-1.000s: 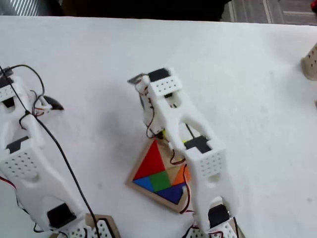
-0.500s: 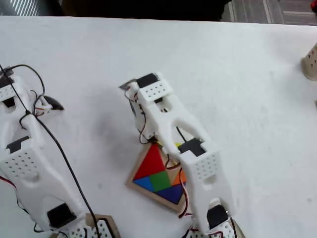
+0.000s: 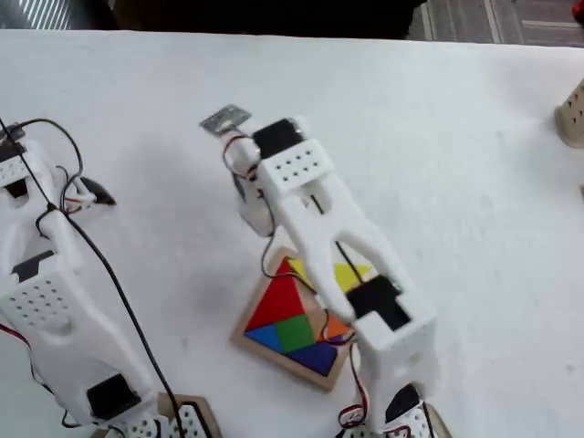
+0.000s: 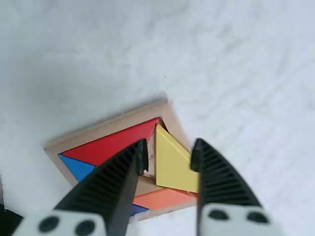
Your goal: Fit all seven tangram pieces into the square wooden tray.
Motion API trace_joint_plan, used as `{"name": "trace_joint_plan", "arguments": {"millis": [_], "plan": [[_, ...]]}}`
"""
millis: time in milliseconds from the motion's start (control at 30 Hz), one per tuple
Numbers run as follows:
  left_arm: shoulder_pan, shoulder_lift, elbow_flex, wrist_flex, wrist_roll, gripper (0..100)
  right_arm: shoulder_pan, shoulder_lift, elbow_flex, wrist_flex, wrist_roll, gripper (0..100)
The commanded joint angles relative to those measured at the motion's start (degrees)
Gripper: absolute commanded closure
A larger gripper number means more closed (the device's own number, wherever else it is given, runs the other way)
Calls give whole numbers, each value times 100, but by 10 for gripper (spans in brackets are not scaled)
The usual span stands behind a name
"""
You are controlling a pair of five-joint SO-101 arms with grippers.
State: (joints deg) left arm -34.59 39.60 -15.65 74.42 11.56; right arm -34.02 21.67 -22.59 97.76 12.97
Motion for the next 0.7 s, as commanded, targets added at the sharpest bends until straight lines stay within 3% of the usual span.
{"name": "trace_joint_plan", "arguments": {"millis": [0, 200, 333, 567, 667], "plan": [[189, -57, -220, 26, -273, 741, 470, -1367, 554, 66, -9, 958], [295, -66, -211, 35, -519, 747, 1042, -2677, 2101, -224, 62, 981], [426, -330, 62, 35, -686, 783, 1455, -3477, 3508, -910, 545, 981], [804, -2316, 2655, -1442, -870, 781, 2334, -4391, 5284, -1938, 607, 981], [1182, -3538, 4018, -2048, -1275, 781, 2651, -4444, 5662, -2193, 615, 981]]}}
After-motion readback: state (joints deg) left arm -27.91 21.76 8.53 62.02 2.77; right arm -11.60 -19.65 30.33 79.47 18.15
